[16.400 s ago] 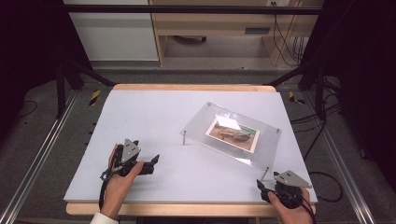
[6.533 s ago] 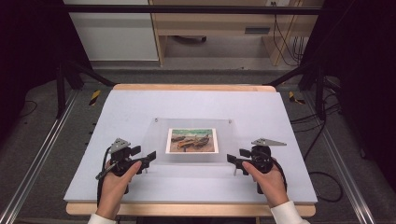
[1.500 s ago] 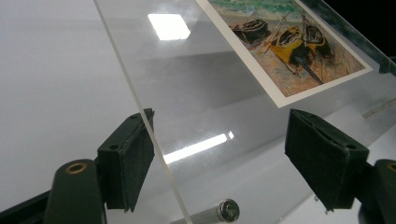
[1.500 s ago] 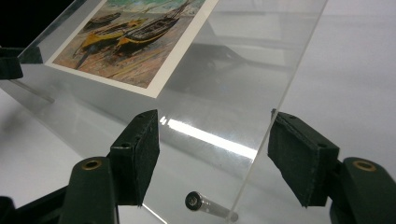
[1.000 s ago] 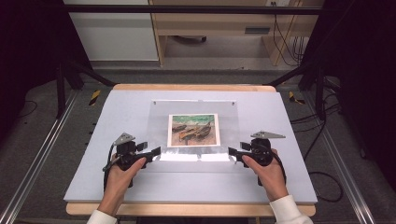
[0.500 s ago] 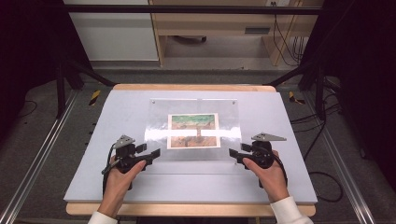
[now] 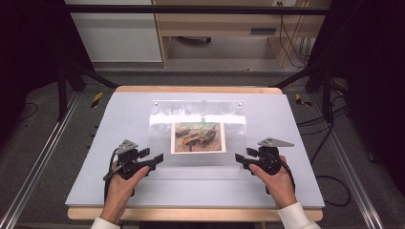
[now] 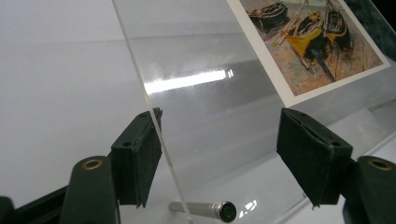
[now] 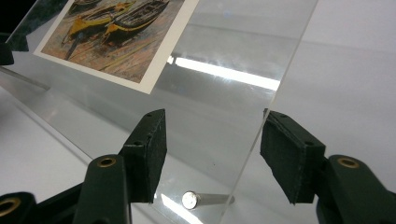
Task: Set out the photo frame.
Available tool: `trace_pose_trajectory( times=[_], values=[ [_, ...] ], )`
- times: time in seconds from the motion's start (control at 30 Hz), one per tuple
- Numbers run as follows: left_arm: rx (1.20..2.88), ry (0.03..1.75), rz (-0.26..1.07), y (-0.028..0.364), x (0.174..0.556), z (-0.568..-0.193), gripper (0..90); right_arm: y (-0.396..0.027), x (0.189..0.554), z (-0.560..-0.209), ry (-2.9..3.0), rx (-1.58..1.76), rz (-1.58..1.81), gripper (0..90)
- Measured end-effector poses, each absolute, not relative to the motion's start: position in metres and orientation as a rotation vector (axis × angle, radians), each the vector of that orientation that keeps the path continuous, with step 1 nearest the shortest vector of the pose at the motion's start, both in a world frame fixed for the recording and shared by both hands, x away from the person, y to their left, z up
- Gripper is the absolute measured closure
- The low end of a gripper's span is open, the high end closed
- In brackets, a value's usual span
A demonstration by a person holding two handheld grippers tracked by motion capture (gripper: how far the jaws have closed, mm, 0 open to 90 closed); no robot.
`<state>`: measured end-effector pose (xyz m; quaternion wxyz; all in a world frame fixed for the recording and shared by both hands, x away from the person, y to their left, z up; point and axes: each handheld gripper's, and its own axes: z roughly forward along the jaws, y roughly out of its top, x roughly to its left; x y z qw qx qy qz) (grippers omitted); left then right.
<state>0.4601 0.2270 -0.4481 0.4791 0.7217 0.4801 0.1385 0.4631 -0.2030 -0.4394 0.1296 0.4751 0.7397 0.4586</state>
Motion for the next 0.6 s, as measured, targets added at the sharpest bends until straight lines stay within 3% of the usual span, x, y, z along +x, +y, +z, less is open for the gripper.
trace_pose_trajectory(
  times=[0.6],
  values=[
    [1.768,1.174,0.359,0.2275,0.4529,-0.4461,34.4,-0.2032,0.4529,-0.4394,2.134,1.366,1.324,45.9]
  ],
)
